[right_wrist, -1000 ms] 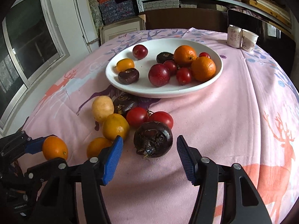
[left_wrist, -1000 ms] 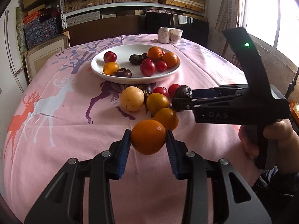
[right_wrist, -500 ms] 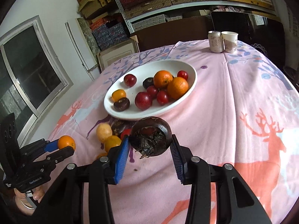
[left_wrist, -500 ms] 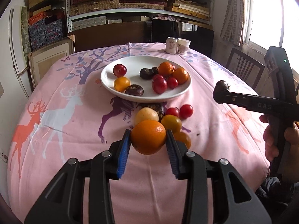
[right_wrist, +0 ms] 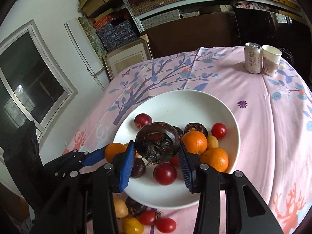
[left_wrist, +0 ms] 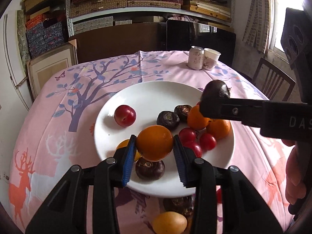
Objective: Organize fruits
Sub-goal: 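Carry a dark tomato to the plate with the right tool while the left tool carries a mandarin, then grasp a yellow tomato with the left tool while the right tool grasps a red tomato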
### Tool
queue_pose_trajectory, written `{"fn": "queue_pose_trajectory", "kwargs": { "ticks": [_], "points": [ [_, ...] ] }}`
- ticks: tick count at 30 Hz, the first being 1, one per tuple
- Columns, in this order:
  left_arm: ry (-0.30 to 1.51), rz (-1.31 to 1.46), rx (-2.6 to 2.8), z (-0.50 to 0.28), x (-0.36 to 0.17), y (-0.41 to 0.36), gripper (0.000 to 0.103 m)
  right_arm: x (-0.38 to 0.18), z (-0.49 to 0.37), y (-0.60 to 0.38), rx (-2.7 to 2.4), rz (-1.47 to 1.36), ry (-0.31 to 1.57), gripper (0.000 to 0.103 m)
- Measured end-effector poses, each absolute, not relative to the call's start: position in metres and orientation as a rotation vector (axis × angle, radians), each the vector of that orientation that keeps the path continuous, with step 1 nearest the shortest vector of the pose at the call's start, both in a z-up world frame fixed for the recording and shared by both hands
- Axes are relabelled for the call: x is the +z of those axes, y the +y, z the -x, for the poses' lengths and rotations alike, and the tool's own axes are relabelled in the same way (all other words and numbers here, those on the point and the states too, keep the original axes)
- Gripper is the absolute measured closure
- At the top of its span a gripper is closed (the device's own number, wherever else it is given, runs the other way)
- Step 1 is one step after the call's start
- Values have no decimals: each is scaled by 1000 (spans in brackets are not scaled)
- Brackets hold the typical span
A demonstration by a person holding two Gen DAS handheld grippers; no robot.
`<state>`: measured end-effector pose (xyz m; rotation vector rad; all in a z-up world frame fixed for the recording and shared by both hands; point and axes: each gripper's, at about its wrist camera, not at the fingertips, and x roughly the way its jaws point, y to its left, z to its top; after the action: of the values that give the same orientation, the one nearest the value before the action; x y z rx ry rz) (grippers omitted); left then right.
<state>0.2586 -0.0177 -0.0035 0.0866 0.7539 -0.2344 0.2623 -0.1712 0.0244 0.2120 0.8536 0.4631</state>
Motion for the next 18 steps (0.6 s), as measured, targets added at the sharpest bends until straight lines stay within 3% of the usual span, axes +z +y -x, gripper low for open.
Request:
{"fn": "queue_pose_trajectory", "kwargs": {
  "ticks": [2, 4, 12, 18],
  "points": [
    [762, -73, -225, -265, -6, -16, 51, 23, -271, -169, 443, -212, 862, 48],
    [742, -61, -210, -262, -4, -10, 38, 25, -270, -172, 429, -219, 839, 47],
    [721, -125, -265, -191, -1, -2, 34, 19, -198, -201, 448, -184, 796, 43],
    [763, -226, -347, -116, -30, -24, 33, -23, -143, -233, 438, -227, 808, 40]
  ]
}}
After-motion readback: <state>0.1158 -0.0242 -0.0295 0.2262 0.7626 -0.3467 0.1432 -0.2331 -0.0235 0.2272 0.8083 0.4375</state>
